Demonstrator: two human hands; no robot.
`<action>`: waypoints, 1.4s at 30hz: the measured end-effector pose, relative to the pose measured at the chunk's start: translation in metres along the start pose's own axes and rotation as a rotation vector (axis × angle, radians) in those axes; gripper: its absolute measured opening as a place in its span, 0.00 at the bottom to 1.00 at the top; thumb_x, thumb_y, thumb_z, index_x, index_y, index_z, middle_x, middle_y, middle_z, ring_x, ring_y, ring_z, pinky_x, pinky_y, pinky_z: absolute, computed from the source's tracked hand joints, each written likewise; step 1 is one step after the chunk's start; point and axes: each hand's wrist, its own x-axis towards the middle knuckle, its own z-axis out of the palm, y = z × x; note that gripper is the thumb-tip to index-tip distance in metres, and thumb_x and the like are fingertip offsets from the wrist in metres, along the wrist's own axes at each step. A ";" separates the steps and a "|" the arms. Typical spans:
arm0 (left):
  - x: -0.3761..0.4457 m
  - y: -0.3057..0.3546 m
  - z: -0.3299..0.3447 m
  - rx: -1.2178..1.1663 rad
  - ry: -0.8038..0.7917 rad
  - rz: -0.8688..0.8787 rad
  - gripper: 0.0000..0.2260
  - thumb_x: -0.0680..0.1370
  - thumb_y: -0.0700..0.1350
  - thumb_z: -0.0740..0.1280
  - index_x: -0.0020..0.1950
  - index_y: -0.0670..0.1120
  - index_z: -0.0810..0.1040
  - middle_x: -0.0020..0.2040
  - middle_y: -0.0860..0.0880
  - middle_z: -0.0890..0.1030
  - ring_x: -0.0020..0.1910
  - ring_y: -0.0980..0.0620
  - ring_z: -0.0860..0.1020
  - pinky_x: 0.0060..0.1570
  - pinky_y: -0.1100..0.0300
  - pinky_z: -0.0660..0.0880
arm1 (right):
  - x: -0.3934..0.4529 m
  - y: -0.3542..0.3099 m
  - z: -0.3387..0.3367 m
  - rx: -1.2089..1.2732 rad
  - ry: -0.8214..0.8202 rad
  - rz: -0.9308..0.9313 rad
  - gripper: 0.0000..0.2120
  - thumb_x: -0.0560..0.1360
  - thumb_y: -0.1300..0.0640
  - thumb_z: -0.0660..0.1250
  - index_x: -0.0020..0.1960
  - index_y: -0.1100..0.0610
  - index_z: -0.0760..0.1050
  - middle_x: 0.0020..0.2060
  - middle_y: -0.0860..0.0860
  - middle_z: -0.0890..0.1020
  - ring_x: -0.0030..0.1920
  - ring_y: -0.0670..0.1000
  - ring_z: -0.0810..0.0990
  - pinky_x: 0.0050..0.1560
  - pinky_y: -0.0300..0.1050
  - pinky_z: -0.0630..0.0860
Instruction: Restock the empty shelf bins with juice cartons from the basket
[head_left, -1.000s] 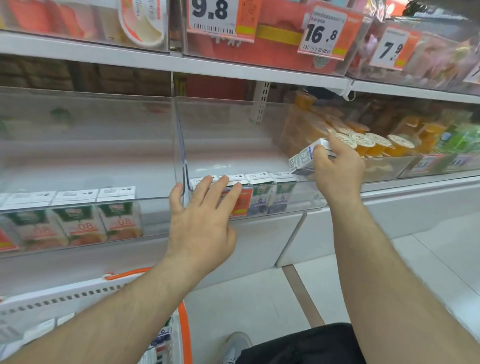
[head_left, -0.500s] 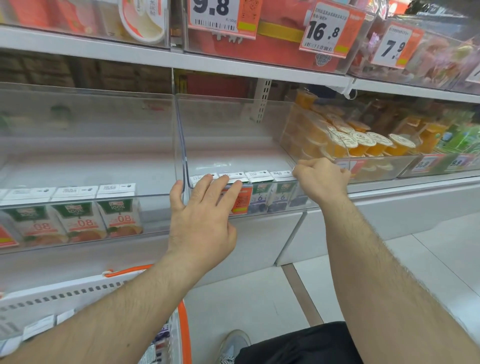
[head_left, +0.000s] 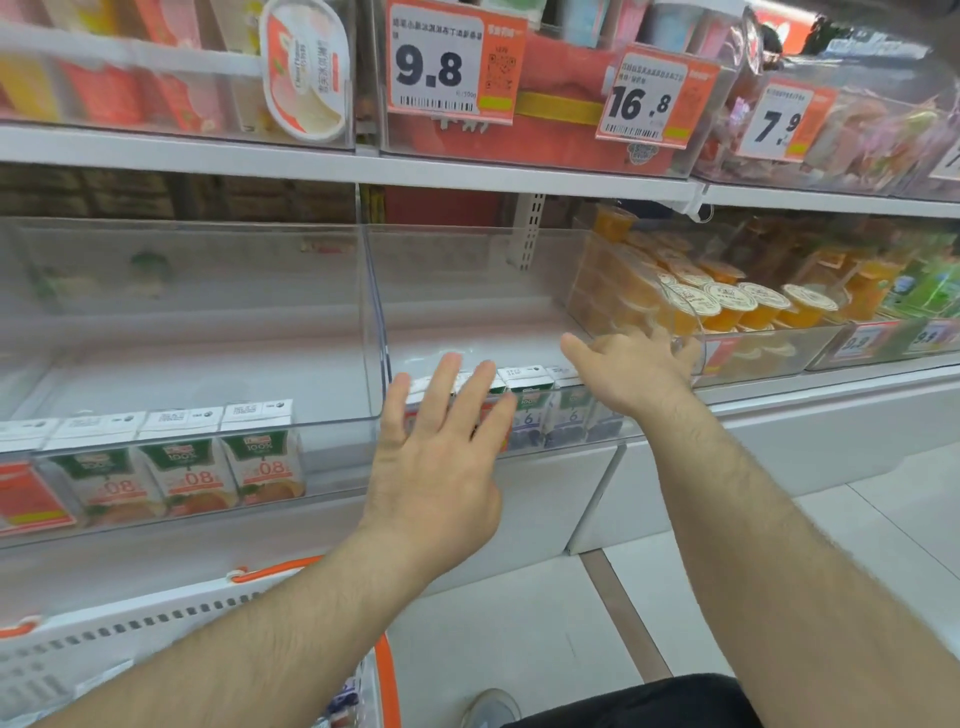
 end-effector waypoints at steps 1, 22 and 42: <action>0.010 0.001 -0.005 0.002 0.000 0.029 0.33 0.62 0.46 0.68 0.68 0.45 0.74 0.70 0.43 0.72 0.71 0.40 0.65 0.71 0.43 0.48 | 0.004 -0.001 -0.005 0.057 0.027 -0.114 0.26 0.74 0.33 0.49 0.60 0.41 0.78 0.70 0.48 0.72 0.74 0.56 0.60 0.70 0.63 0.50; 0.121 -0.019 0.001 -0.237 -1.042 -0.147 0.24 0.70 0.50 0.75 0.62 0.54 0.69 0.49 0.51 0.78 0.44 0.50 0.78 0.42 0.55 0.76 | 0.046 -0.051 -0.027 -0.346 -0.766 -0.547 0.25 0.69 0.62 0.76 0.59 0.45 0.71 0.52 0.46 0.80 0.55 0.52 0.79 0.59 0.50 0.75; 0.090 -0.027 -0.012 -0.068 -0.449 0.000 0.24 0.65 0.65 0.68 0.51 0.50 0.68 0.45 0.54 0.75 0.44 0.51 0.72 0.50 0.53 0.65 | -0.005 -0.076 -0.019 -0.250 -0.218 -0.437 0.20 0.63 0.49 0.74 0.52 0.54 0.77 0.47 0.48 0.81 0.52 0.54 0.77 0.54 0.50 0.68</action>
